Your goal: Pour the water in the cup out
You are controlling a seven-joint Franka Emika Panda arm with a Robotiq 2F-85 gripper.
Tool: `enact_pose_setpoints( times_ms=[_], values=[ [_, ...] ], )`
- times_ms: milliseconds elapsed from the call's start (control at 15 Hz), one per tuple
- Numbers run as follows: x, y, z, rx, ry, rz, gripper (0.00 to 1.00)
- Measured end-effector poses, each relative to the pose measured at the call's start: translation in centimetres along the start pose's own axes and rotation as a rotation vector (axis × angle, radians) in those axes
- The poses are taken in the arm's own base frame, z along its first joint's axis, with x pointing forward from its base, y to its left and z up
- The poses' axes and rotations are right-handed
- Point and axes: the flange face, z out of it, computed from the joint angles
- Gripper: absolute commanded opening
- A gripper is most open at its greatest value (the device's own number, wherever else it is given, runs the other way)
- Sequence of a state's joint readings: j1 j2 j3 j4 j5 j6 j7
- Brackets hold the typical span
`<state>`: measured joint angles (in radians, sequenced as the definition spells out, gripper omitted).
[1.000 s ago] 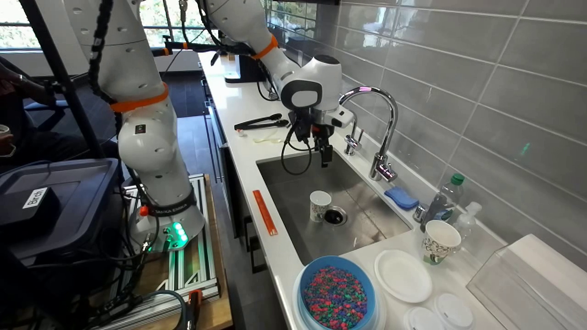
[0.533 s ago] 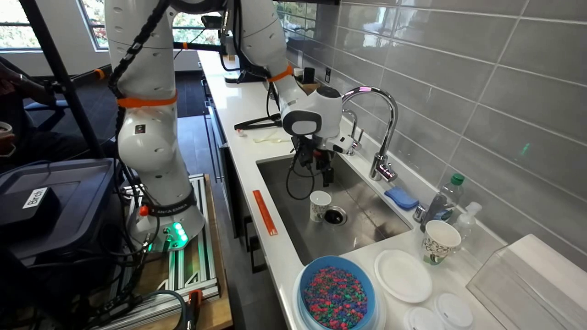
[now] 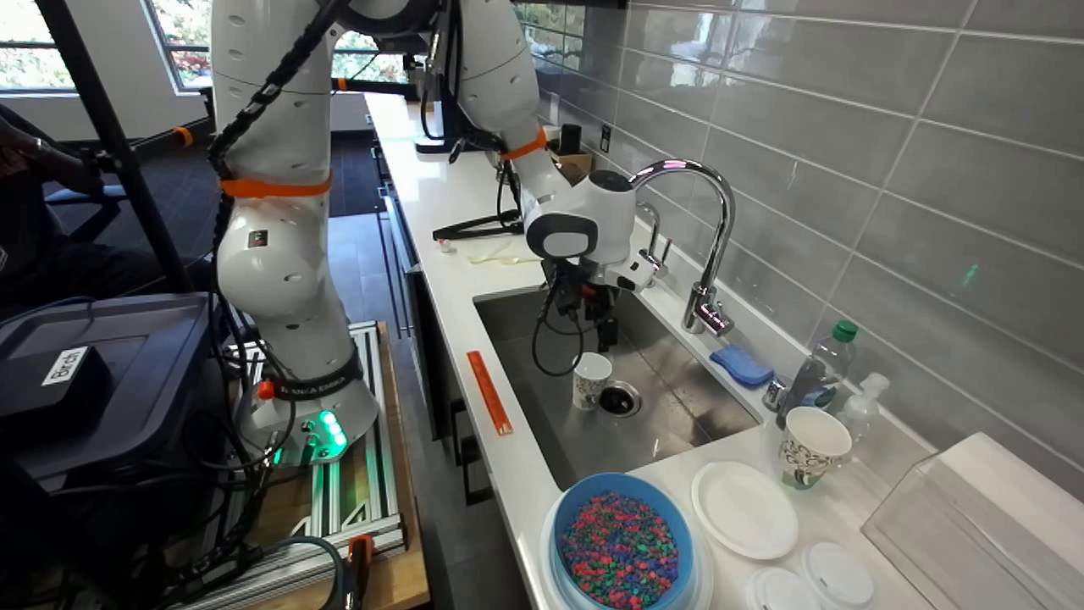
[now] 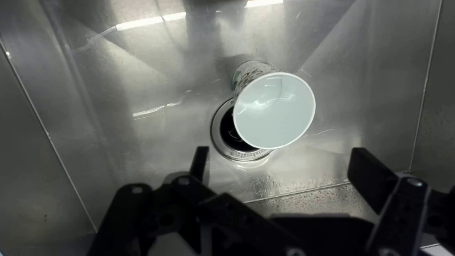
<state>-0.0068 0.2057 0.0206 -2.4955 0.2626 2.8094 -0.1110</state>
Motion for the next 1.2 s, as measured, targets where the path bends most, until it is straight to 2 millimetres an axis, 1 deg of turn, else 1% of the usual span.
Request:
enact_pose_setpoints(
  times_ms=[133,533,667,800,1000,1067,1133,1200],
  values=[
    [0.2,0.5,0.7,-0.009,0.034,-0.014,1.00],
    [-0.3,3.1,5.0,-0.041,0.078,-0.049,1.00],
    [-0.4,3.5,6.1,-0.042,0.075,-0.064,1.00],
    [-0.5,3.6,7.1,-0.043,0.064,-0.088,0.97],
    [-0.5,3.6,8.3,-0.045,0.046,-0.119,0.95],
    [-0.5,3.6,8.6,-0.045,0.040,-0.127,0.90],
    [-0.5,3.5,8.9,-0.045,0.036,-0.132,0.89],
    [-0.5,3.5,9.2,-0.044,0.033,-0.136,0.74]
  ],
)
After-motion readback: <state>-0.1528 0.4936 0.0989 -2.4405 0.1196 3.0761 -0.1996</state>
